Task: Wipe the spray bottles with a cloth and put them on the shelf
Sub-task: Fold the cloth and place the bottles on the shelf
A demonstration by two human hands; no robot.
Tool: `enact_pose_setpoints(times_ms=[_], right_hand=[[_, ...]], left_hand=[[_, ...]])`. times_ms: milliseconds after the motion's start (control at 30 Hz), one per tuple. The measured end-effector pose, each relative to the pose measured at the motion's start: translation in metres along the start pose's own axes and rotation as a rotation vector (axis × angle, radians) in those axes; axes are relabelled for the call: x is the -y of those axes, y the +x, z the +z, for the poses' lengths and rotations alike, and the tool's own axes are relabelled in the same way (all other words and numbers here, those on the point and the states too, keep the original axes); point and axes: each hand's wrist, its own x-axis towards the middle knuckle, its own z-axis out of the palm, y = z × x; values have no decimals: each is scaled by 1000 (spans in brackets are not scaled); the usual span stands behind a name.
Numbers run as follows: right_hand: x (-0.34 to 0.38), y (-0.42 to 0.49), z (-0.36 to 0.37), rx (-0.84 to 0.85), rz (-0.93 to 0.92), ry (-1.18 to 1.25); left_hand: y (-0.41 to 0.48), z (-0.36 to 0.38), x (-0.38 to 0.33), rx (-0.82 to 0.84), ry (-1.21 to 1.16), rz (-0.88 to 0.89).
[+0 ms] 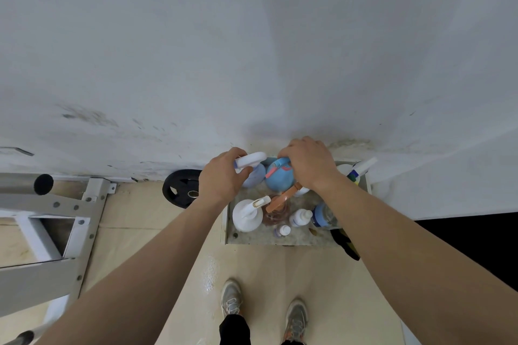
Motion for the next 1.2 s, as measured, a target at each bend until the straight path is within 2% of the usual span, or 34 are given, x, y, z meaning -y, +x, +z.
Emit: enact_pose_setpoints(times_ms=[433,767,1200], right_hand=[[8,-10,-3,32,84,-43],[9,-14,-2,17,97,-16],[8,-15,3,7,137,74]], left_hand=[[2,-2,2,46,-54,-17],[-2,-2,-2,-26,-31,-62],[-2,-4,-3,27,-35,-40]])
